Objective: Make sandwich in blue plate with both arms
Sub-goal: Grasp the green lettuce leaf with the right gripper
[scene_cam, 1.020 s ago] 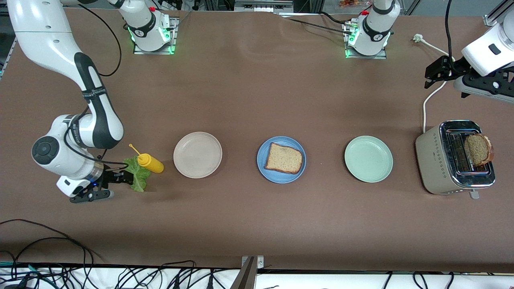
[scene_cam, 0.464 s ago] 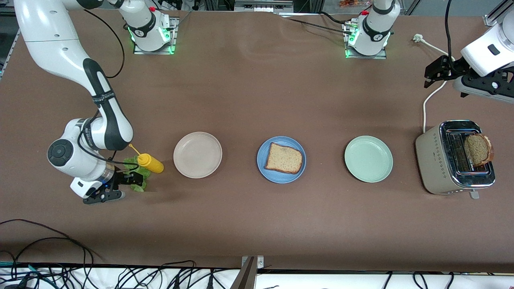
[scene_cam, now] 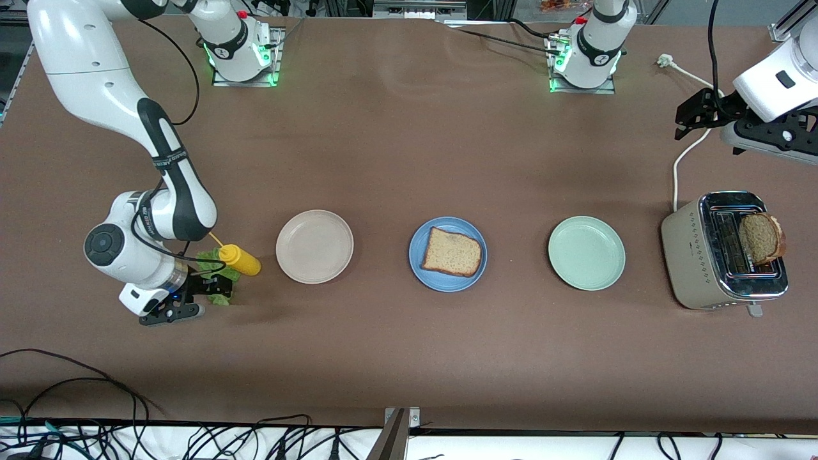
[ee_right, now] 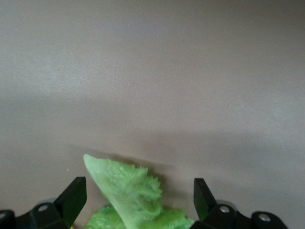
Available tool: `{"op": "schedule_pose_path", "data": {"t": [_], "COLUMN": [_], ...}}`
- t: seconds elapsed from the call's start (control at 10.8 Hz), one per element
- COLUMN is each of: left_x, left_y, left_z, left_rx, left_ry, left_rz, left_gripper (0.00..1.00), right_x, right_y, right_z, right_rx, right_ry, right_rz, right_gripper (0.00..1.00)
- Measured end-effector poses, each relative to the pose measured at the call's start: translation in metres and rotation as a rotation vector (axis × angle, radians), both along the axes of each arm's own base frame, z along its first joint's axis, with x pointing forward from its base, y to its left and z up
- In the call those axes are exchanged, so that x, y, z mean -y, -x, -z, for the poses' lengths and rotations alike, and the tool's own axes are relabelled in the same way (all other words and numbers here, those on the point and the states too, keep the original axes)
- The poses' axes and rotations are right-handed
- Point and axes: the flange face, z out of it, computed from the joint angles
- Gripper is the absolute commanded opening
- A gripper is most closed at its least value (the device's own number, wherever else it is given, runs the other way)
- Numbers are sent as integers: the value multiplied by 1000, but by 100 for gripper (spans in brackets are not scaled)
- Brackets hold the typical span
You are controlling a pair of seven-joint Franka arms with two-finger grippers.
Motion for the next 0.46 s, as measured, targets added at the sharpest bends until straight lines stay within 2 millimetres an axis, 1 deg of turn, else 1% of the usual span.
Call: {"op": "schedule_pose_path", "data": {"t": [0.09, 0.28, 0.46], "left_x": [0, 0, 0], "left_y": [0, 0, 0], "left_z": [0, 0, 0], "left_rx": [-1, -1, -2], "left_ry": [0, 0, 0], "left_rz": [0, 0, 0], "left_gripper": [100, 100, 100], "right_x": [0, 1, 2], "right_y": [0, 2, 1], "right_z": [7, 17, 17], "right_rx": [11, 23, 28], "right_ry": [0, 4, 7], "right_rz": [-10, -44, -62], "right_gripper": [75, 37, 0]}}
